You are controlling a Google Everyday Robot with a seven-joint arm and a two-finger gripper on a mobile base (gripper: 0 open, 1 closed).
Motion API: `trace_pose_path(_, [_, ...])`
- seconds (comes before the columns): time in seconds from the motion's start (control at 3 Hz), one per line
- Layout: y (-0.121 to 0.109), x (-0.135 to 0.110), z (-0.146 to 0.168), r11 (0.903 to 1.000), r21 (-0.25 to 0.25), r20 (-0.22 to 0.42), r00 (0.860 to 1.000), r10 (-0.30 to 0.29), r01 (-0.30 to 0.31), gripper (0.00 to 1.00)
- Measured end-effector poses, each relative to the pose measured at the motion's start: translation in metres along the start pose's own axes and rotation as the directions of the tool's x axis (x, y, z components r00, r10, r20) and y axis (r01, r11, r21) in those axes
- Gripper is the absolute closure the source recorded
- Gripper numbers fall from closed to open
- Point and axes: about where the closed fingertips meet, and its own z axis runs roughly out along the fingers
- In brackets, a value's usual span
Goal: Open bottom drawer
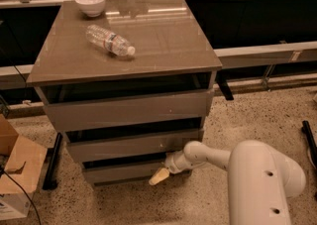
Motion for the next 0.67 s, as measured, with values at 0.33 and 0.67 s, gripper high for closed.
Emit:
trace_pose_path(0.33, [-0.025, 0.009, 0.024, 0.9996, -0.016, -0.013, 1.0, 0.024, -0.024, 0.0])
trace_pose_path(0.67, [-0.037, 0.019, 0.043, 0.9979, -0.032, -0.028, 0.998, 0.055, -0.056, 0.0])
